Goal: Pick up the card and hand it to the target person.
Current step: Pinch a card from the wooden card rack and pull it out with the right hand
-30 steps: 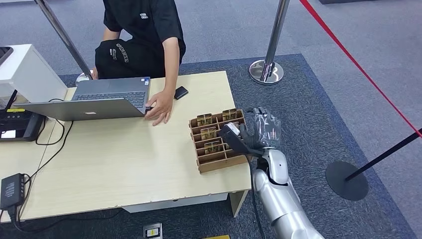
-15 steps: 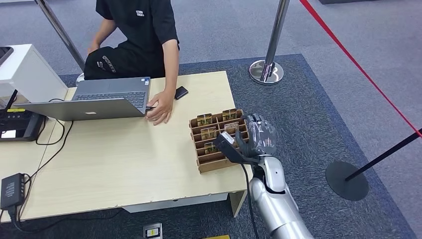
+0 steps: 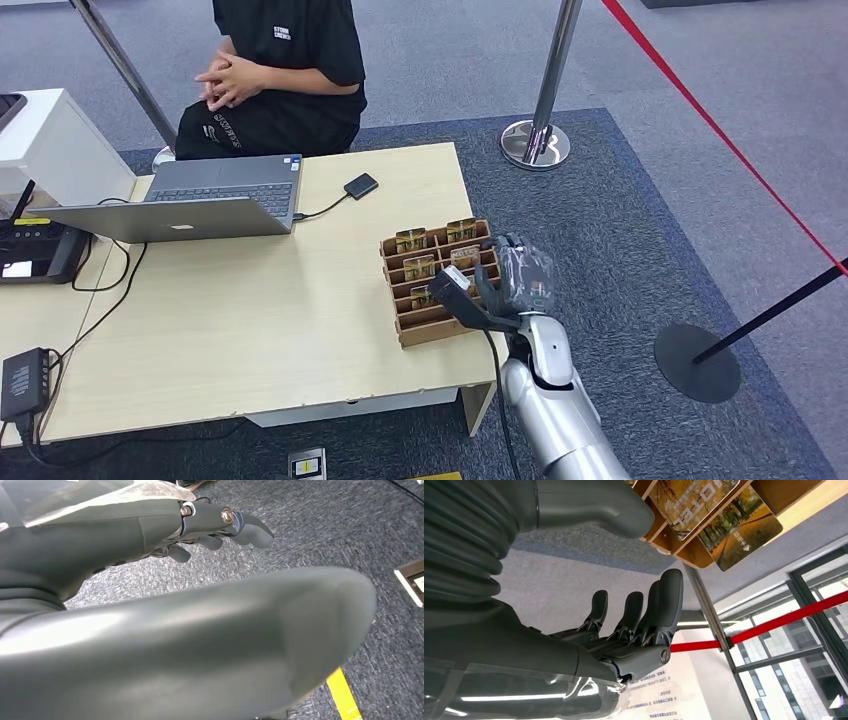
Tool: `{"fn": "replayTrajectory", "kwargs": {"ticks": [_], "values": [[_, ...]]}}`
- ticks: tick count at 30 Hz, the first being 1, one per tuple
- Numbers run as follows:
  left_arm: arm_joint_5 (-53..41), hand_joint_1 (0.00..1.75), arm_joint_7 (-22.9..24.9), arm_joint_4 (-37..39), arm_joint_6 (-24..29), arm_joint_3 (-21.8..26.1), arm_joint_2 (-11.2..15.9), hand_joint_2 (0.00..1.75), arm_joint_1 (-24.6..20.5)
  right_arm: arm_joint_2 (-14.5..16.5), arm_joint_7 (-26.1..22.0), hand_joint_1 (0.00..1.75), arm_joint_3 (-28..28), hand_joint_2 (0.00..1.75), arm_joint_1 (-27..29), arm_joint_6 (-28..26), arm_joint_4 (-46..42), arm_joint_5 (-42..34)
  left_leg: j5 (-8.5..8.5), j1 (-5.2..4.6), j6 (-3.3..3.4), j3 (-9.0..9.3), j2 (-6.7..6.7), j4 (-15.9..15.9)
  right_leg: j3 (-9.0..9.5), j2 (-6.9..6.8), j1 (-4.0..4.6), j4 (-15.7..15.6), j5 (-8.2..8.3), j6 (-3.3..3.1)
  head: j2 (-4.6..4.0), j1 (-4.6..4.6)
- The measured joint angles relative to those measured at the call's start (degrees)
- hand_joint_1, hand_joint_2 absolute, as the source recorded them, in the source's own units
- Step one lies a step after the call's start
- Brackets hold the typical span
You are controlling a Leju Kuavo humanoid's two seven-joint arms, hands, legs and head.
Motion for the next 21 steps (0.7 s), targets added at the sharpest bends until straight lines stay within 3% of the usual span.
{"fn": "replayTrajectory", "kwargs": {"ticks": [6, 21], "values": [[0.05, 0.0, 0.02, 0.0, 0.0, 0.0, 0.0, 0.0, 0.0, 0.0, 0.19, 0.91, 0.12, 1.75, -0.01, 0.75, 0.6, 0.23, 0.0, 0.0, 0.0, -0.01, 0.0, 0.0, 0.0, 0.0, 0.0, 0.0, 0.0, 0.0, 0.0, 0.0], [0.42, 0.0, 0.18, 0.0, -0.13, 0.01, 0.0, 0.0, 0.0, 0.07, 0.6, 0.89, 1.05, 1.75, -0.79, 1.15, 4.37, 0.88, 0.0, 0.0, 0.0, -0.02, 0.0, 0.0, 0.0, 0.0, 0.0, 0.0, 0.0, 0.0, 0.0, 0.0]]}}
